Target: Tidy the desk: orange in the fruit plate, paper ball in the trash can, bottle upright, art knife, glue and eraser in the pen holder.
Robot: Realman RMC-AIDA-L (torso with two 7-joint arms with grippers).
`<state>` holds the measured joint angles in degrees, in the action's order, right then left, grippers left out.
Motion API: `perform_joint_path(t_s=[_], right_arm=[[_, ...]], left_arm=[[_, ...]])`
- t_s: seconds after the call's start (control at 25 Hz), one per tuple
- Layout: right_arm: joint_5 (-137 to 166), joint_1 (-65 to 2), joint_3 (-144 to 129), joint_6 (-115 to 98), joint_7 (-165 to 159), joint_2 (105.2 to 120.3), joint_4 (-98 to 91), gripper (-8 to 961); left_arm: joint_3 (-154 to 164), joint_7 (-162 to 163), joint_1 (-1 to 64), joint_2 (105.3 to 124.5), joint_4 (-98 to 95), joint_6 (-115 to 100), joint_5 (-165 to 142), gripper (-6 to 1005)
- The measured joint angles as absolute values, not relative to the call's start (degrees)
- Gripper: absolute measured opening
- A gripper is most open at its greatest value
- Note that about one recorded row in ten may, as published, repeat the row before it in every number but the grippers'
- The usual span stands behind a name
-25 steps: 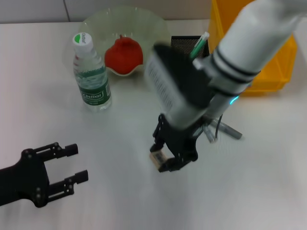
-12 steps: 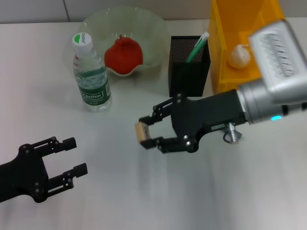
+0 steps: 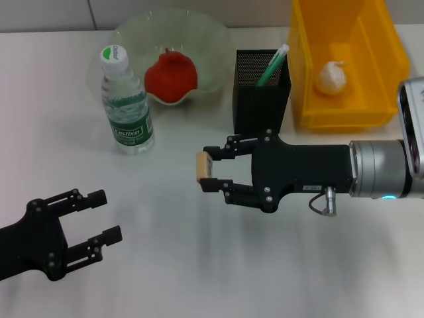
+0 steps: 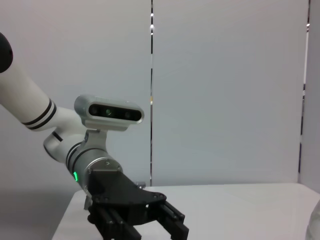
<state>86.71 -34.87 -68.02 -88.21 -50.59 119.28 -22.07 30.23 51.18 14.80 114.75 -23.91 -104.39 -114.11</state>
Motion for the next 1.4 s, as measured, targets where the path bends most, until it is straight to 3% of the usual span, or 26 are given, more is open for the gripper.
perform_joint_path(t_s=[0.64,1.4], right_arm=[[84.4,-33.9,-57.6,-87.0,-46.2,119.64,-19.2,458],[70.1,-36.3,-55.1,-68.1,-45.4,119.71,-16.0,508]], left_arm=[[30.2,51.1,14.6,114.93,-23.8,-104.6,-114.2,692],[30.1,51.8,15.0,115.01,-23.8,-104.8,-114.1,705]])
